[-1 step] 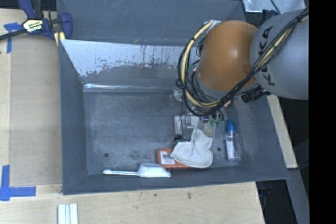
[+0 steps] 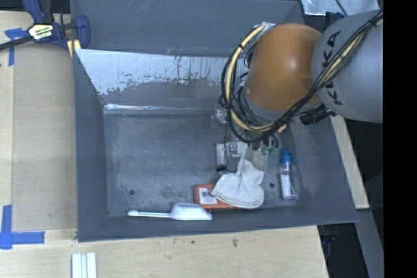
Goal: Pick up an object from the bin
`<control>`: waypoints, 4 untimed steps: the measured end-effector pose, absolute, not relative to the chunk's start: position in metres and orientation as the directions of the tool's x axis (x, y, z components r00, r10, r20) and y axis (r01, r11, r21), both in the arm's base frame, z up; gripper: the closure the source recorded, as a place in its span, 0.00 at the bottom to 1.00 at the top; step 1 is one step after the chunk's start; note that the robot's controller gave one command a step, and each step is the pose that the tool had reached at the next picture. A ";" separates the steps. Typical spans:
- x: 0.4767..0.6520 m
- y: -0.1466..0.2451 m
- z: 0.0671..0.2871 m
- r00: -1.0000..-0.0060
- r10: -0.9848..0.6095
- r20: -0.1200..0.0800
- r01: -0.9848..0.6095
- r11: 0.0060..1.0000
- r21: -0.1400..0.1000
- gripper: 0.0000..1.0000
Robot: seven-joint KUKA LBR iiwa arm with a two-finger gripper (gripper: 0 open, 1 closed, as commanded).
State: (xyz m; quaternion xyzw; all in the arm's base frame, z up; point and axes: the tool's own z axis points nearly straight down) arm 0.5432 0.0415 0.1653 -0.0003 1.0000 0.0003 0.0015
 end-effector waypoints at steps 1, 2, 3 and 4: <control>0.535 0.023 0.135 -0.998 -0.070 -0.010 -0.070 0.998 0.001 0.00; 0.527 -0.002 0.098 -0.952 -0.306 0.000 -0.306 0.952 0.000 0.00; 0.541 -0.003 0.073 -0.994 0.112 0.001 0.112 0.994 0.000 1.00; 0.543 -0.003 0.072 -0.994 0.111 -0.010 0.111 0.994 0.002 0.00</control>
Offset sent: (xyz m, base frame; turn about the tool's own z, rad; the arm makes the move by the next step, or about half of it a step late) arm -0.0205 -0.0628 -0.0898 -0.4673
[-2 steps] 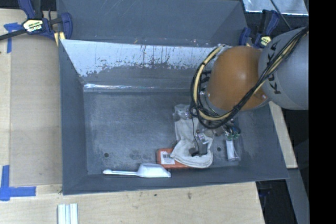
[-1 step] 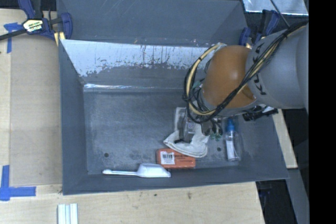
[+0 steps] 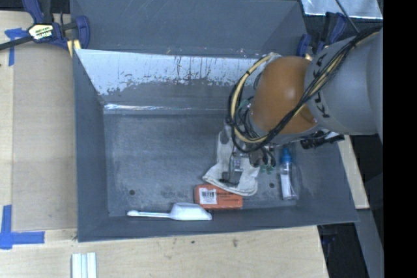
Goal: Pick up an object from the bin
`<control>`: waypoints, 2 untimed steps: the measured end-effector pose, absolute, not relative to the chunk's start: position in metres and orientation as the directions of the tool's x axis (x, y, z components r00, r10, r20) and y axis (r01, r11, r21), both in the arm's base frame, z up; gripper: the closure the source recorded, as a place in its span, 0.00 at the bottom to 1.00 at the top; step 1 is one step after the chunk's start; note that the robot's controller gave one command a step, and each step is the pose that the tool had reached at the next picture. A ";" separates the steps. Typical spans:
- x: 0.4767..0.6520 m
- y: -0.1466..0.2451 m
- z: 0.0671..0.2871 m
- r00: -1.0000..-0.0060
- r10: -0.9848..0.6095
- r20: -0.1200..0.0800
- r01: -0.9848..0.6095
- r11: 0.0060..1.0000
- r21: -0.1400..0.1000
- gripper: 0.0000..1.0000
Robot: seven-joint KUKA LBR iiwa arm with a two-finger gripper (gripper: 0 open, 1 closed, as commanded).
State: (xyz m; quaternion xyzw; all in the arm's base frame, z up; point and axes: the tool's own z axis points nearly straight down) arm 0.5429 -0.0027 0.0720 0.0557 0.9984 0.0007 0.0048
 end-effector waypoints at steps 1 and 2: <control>0.541 -0.003 0.073 -0.994 0.112 -0.002 0.112 0.994 0.002 1.00; 0.541 -0.003 0.073 -0.994 0.112 -0.002 0.112 0.994 0.002 1.00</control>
Offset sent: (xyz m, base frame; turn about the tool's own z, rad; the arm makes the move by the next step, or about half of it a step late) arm 0.0000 0.0000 0.0000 0.0000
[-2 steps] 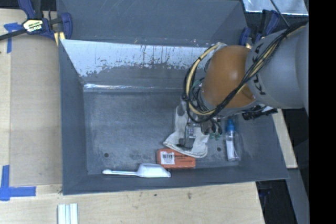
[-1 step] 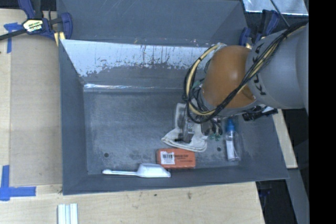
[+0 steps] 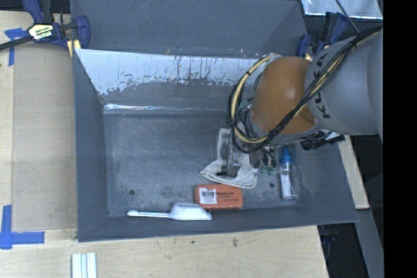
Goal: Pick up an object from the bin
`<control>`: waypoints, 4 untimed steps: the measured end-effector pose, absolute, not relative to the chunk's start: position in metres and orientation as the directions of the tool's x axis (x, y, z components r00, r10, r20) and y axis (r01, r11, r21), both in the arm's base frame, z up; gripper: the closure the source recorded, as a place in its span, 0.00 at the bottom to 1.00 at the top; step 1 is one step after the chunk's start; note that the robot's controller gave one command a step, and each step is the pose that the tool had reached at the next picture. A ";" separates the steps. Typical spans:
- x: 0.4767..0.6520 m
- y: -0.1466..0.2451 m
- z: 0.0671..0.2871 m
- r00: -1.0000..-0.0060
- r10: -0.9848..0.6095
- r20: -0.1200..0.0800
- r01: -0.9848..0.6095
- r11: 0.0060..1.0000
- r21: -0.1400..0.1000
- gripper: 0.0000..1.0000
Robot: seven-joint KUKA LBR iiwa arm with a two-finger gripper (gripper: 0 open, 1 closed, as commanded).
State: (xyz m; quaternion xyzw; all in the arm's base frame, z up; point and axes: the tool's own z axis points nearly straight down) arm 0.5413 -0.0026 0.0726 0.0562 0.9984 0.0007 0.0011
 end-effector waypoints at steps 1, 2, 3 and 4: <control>0.553 -0.005 0.131 -0.995 0.099 0.002 0.099 0.995 0.000 1.00; 0.548 -0.016 0.175 -0.997 0.083 -0.004 0.083 0.997 0.000 0.00; 0.548 -0.016 0.175 -0.997 0.083 -0.004 0.083 0.997 0.000 0.00; 0.549 -0.015 0.144 -0.998 0.066 -0.015 0.066 0.998 0.000 0.00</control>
Offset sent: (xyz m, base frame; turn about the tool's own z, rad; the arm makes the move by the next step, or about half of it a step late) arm 0.0062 -0.0122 0.1021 -0.0306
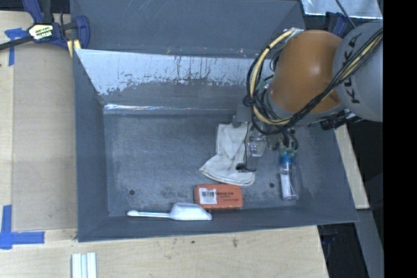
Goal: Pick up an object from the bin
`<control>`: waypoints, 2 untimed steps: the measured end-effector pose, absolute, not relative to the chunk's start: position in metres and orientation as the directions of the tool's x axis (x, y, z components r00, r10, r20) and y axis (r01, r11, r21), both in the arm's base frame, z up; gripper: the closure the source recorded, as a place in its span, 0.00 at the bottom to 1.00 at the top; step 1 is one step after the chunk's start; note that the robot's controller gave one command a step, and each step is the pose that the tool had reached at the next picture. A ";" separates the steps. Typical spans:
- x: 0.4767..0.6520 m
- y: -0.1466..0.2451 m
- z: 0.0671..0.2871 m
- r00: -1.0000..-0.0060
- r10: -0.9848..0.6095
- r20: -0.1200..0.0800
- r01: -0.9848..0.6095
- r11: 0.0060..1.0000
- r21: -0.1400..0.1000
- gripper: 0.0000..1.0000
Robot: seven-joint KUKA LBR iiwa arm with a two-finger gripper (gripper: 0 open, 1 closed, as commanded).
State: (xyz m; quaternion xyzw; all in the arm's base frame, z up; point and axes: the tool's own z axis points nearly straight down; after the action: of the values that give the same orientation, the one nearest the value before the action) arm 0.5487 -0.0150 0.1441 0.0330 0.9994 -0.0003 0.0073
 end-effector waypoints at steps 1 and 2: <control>0.546 -0.004 0.097 -1.000 -0.022 -0.004 -0.022 1.000 -0.001 0.00; 0.553 -0.009 0.073 -0.992 -0.130 -0.007 -0.130 0.992 0.000 1.00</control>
Offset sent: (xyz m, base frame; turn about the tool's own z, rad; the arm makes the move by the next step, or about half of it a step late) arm 0.0022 0.0065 -0.0741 -0.1978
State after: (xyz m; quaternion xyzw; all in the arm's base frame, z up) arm 0.5534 -0.0085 0.0734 -0.0650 0.9979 0.0003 0.0034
